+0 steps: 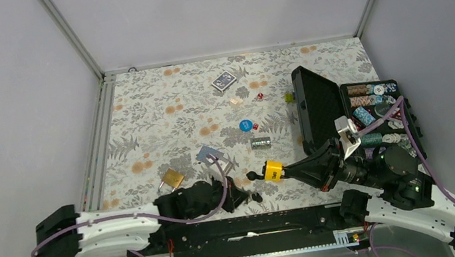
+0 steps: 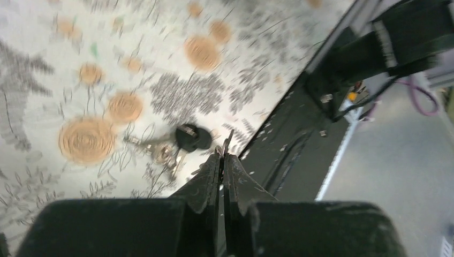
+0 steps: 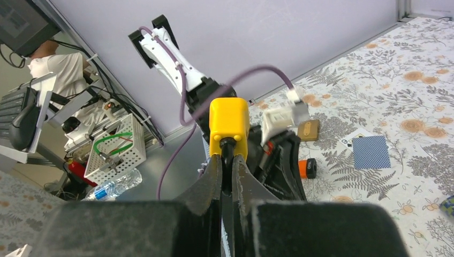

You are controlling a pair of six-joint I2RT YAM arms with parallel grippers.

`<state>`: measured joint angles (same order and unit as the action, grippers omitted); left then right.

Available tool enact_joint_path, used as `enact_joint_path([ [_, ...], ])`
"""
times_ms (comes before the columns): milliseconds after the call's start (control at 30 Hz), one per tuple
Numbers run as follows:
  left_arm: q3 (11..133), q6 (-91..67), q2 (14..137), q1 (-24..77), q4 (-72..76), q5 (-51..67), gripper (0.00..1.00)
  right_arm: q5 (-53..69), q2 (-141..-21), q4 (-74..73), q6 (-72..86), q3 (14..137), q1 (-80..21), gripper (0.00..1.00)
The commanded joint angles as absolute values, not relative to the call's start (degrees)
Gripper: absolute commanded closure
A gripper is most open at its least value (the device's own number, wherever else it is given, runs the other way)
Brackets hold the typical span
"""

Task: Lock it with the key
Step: Place the key at the center of the board, then place the lock at the center of the board.

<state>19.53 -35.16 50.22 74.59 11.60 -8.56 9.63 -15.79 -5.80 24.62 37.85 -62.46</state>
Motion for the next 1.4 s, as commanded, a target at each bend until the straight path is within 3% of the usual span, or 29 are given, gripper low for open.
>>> enact_joint_path([
  [0, 17.2, -46.6, 59.3, 74.3, 27.9, -12.1, 1.0, 7.2, -15.6, -2.2, 23.6, 39.3, -62.5, 1.0],
  [167, 19.8, -47.5, 69.9, 74.3, 30.3, -11.2, 0.97, 7.4, -16.0, -2.4, 23.4, 39.4, -62.4, 1.0],
  [200, 20.5, -47.6, 70.8, 74.3, 29.9, -11.3, 0.89, 7.4, -16.0, -2.6, 23.2, 39.5, -62.5, 1.0],
  [267, 21.8, -47.7, 71.3, 74.3, 27.0, -12.7, 0.56, 7.2, -16.1, -3.4, 22.9, 39.7, -62.4, 1.0],
  [300, 22.5, -47.9, 70.8, 74.3, 24.3, -14.1, 0.45, 7.1, -16.1, -3.8, 22.7, 39.8, -62.5, 1.0],
  [367, 23.4, -47.9, 67.9, 74.3, 19.2, -17.7, 0.31, 6.4, -16.1, -4.7, 22.5, 39.9, -62.5, 1.0],
  [467, 24.6, -46.7, 60.6, 74.1, 9.8, -23.9, 0.19, 4.8, -16.1, -5.8, 22.0, 39.6, -62.5, 1.0],
  [700, 33.0, -40.1, 38.9, 71.6, -16.0, -38.7, 0.08, 0.4, -21.5, -6.3, 22.4, 38.9, -62.5, 1.0],
  [867, 40.0, -36.1, 28.8, 68.0, -25.9, -42.6, 0.07, -3.0, -29.7, -1.1, 26.7, 34.4, -62.5, 1.0],
  [1100, 44.6, -36.2, 28.5, 67.9, -30.8, -42.1, 0.07, 2.9, -50.2, 20.4, 37.8, 26.2, -62.4, 1.0],
  [1367, 44.1, -37.3, 32.6, 67.9, -29.0, -38.6, 0.06, 10.0, -76.6, 39.6, 40.4, 35.0, -62.5, 1.0],
])
